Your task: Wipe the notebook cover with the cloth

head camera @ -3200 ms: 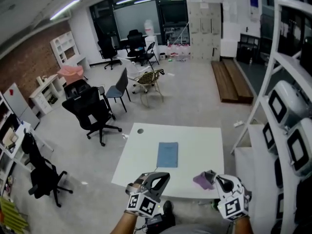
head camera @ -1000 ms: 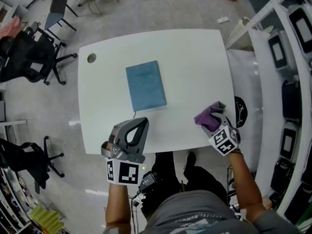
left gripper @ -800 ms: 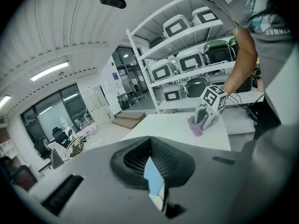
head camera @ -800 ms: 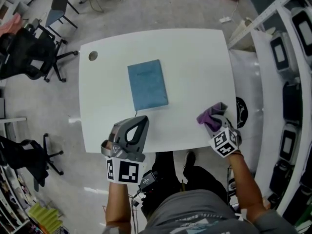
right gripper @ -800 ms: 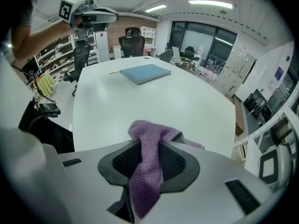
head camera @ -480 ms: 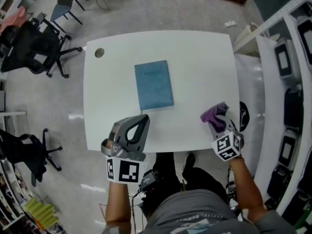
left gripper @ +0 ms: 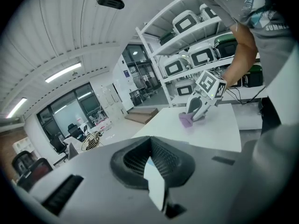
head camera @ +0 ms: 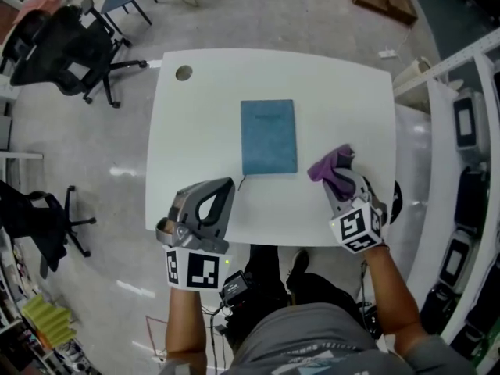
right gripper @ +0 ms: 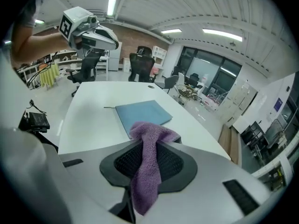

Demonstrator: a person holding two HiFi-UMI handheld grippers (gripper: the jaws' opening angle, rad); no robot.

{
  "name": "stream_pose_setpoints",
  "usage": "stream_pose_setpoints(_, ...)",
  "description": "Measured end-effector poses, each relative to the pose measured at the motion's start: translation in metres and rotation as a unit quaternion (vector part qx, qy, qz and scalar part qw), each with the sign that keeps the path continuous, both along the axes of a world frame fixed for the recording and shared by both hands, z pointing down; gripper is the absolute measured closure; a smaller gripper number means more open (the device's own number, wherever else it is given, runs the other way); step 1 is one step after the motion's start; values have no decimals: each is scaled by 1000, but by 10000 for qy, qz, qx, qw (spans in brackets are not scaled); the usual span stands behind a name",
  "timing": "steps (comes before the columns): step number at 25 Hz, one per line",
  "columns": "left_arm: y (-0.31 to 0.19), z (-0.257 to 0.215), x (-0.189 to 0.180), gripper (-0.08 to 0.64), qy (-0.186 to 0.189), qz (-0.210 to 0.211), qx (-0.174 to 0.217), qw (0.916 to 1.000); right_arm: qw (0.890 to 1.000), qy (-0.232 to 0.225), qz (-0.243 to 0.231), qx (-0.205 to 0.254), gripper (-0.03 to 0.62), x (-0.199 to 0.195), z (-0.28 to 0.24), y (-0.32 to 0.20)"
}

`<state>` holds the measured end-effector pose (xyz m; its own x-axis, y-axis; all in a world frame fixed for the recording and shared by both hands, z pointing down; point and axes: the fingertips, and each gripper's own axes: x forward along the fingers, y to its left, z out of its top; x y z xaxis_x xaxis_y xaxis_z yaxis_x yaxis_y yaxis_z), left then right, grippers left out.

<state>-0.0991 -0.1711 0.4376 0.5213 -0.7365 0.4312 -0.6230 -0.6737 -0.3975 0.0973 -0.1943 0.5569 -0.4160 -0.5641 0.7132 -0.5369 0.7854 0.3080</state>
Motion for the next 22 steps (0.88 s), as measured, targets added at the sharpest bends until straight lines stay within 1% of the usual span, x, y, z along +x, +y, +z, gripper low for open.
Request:
stream_pose_setpoints(7, -3, 6, -28, 558, 1, -316, -46, 9995, 9968, -88, -786, -77, 488, -86, 11, -18)
stream_pose_setpoints(11, -3, 11, -42, 558, 22, -472, -96, 9988, 9923, -96, -1230, -118, 488, -134, 19, -19)
stream_pose_setpoints(14, -3, 15, -52, 558, 39, -570, -123, 9983, 9880, 10, -1542, -132, 488, -166, 29, -16)
stream_pose_setpoints(19, -3, 23, -62, 558, 47, -654, -205, 9976, 9808, 168, -1910, -350, 486, -204, 49, -7)
stream_pose_setpoints(22, -5, 24, -62, 558, 65, -638, -220, 9977, 9783, 293, -1994, -475, 486, -211, 60, -3)
